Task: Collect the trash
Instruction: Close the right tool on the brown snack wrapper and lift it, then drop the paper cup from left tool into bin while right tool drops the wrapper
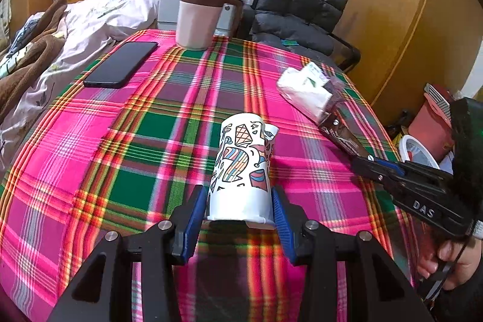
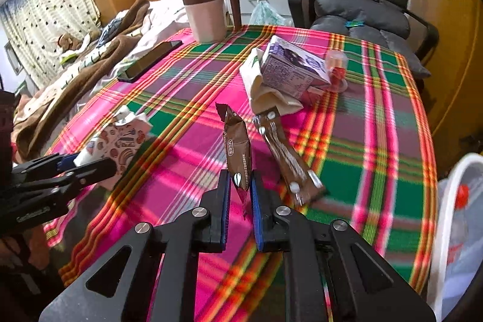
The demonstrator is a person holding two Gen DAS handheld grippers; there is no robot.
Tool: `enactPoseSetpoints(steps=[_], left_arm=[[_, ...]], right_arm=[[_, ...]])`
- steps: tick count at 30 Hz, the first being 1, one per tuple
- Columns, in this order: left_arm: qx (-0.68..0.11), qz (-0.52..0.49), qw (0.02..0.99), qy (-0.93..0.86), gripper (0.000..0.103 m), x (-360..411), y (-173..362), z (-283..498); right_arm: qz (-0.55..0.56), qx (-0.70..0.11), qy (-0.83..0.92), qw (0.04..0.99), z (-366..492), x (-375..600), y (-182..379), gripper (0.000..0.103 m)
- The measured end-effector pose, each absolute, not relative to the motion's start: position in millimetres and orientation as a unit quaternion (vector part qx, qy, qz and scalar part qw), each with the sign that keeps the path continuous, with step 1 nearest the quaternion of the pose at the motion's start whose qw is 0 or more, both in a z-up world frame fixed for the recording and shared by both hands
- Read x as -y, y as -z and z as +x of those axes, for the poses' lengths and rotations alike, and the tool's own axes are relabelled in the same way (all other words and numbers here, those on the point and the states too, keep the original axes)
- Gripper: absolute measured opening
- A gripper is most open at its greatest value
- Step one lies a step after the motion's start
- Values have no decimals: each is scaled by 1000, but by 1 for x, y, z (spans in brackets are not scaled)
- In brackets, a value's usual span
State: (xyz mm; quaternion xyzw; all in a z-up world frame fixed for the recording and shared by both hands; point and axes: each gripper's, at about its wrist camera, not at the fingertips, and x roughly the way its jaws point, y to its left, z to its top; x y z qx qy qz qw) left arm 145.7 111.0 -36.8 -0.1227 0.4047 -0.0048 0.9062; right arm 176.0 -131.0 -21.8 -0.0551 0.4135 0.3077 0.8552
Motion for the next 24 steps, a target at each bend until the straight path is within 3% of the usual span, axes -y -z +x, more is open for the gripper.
enactPoseSetpoints(steps=[24], left_arm=[[-401,-92,906,100,44,-7,13,112]], right_arm=[[16,-388,-238,890,119,209,3,16]])
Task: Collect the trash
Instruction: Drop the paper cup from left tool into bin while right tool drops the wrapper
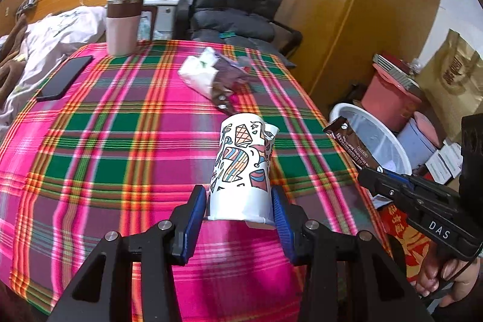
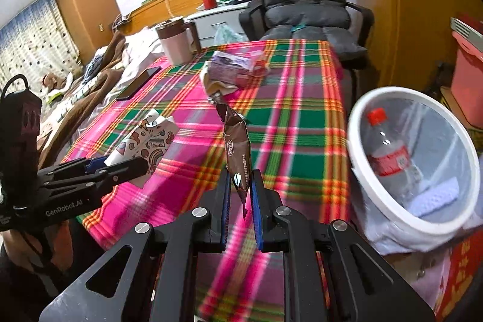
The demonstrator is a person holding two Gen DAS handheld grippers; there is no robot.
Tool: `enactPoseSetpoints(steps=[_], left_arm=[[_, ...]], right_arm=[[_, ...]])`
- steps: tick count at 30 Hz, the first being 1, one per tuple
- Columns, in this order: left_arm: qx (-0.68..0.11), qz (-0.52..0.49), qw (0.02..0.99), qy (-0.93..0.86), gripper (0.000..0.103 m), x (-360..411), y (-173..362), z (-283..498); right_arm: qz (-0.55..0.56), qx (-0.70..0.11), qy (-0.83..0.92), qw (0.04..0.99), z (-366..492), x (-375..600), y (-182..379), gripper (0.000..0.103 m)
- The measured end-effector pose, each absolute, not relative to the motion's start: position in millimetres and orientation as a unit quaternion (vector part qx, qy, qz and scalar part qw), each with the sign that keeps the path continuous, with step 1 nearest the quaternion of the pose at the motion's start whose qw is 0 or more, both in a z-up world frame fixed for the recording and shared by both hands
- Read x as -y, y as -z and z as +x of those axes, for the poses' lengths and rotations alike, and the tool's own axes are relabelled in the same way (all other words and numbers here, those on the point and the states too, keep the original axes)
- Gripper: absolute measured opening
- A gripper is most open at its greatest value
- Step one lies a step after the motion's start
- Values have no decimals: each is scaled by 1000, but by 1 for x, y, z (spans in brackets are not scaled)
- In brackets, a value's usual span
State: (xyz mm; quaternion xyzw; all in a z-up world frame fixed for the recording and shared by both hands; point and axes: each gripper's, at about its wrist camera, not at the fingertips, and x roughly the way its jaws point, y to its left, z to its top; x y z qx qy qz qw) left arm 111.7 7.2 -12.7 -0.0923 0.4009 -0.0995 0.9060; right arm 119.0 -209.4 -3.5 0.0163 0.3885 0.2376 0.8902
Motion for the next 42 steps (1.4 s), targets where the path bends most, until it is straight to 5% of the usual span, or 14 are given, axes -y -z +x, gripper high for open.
enactPoseSetpoints(steps=[42], left_arm=[[-401,-23,883,241,46,159,-2,157]], right_arm=[[93,-368,-112,918,107,338,6,16]])
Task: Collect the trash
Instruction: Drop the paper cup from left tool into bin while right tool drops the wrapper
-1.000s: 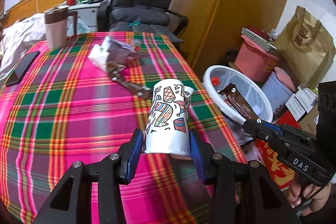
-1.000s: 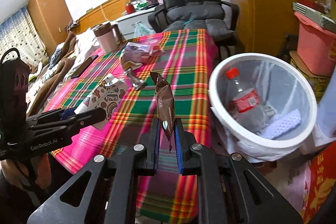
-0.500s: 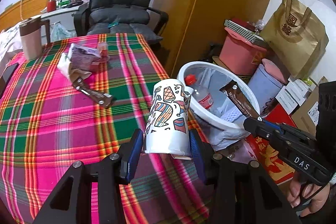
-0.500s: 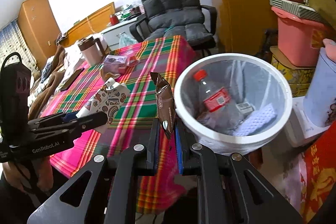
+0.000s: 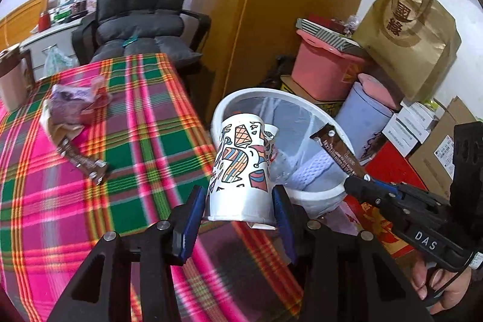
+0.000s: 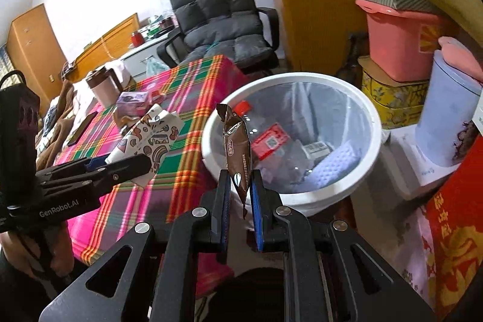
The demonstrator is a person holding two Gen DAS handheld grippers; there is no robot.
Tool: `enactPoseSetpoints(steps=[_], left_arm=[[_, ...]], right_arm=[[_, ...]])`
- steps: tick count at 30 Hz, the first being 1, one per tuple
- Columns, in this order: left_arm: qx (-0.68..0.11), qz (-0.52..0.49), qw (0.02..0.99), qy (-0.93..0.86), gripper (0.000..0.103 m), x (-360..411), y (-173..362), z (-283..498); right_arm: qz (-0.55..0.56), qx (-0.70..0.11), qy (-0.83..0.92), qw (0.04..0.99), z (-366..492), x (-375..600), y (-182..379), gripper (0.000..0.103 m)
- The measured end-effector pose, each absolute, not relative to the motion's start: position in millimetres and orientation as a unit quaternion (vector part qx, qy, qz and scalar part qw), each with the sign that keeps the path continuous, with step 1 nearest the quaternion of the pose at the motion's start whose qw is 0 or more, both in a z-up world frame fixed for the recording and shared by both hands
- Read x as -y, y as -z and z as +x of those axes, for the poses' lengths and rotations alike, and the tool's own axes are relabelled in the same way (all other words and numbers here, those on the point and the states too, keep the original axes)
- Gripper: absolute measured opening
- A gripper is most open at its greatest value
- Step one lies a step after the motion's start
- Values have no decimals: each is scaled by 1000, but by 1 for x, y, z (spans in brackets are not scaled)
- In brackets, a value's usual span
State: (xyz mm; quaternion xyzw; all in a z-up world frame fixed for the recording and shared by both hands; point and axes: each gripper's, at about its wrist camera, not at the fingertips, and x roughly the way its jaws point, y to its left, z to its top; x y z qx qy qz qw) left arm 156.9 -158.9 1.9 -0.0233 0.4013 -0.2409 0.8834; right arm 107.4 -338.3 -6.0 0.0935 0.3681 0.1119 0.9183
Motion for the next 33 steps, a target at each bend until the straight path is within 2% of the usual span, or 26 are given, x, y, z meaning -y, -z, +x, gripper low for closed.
enactPoseSetpoints(steps=[14,22,24,29,33], left_arm=[[-412,-5,872,265,50,202,10,190],[-415,3,870,268,56,216,14,205],[-415,2,869,270,56,218,15,208],[-412,-4,870,272,58,219,16,212],[-410,-7,871,271,58,216,15,211]], right_arm=[[89,-394,-75,912,123,358,16,16],[82,-401,-60,910,133,364,16,17],[79,-400,-54,911,134,365,16,18],[79,-398,-51,913,137,366,15,31],[82,-393,-49,915,137,366,13,31]])
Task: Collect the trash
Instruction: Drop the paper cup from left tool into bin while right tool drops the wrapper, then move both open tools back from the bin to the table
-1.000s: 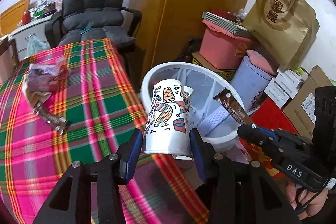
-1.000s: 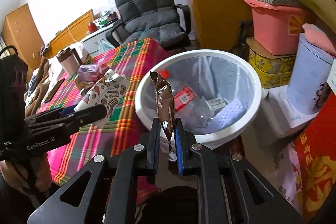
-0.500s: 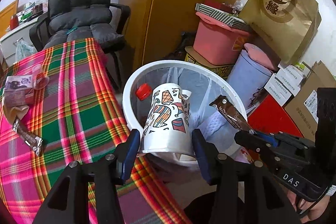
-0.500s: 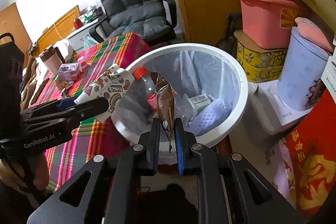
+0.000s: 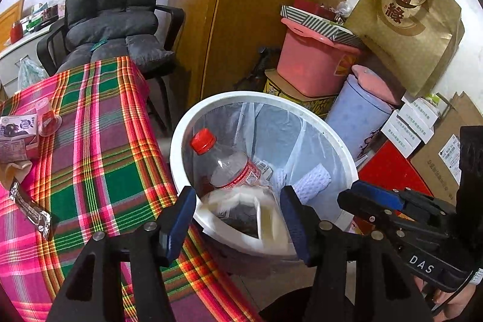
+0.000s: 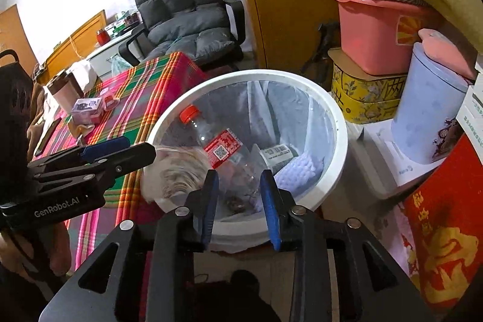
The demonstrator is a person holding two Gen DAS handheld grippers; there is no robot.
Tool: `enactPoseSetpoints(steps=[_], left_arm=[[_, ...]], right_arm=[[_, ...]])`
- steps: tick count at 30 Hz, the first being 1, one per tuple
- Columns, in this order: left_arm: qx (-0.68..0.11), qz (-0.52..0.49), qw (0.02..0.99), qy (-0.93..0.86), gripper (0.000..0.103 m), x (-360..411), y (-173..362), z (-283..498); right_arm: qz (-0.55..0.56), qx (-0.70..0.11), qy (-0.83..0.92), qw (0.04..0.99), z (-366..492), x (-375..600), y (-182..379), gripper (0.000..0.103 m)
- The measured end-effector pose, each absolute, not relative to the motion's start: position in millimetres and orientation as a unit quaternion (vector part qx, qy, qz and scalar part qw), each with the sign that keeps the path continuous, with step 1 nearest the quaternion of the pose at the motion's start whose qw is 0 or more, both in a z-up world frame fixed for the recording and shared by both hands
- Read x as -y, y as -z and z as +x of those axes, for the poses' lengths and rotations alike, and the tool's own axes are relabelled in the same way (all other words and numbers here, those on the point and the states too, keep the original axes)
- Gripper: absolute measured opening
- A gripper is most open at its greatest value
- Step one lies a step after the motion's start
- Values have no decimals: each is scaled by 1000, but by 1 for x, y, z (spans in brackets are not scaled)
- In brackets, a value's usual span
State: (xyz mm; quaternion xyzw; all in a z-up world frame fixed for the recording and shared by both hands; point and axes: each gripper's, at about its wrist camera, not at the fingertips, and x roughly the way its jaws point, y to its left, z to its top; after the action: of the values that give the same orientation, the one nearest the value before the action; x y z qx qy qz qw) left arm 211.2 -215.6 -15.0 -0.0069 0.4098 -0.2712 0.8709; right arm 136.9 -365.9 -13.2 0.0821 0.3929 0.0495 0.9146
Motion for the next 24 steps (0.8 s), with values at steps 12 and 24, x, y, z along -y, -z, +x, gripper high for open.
enactPoseSetpoints(steps=[12,24], left_arm=[[-400,-18,877,265,57,200,4,197],[-393,-29,889,233,57,162,-4,173]], right_arm=[[86,-374,-54,922,123,359,2,32],[85,-360,-80,926,113,338,-5,35]])
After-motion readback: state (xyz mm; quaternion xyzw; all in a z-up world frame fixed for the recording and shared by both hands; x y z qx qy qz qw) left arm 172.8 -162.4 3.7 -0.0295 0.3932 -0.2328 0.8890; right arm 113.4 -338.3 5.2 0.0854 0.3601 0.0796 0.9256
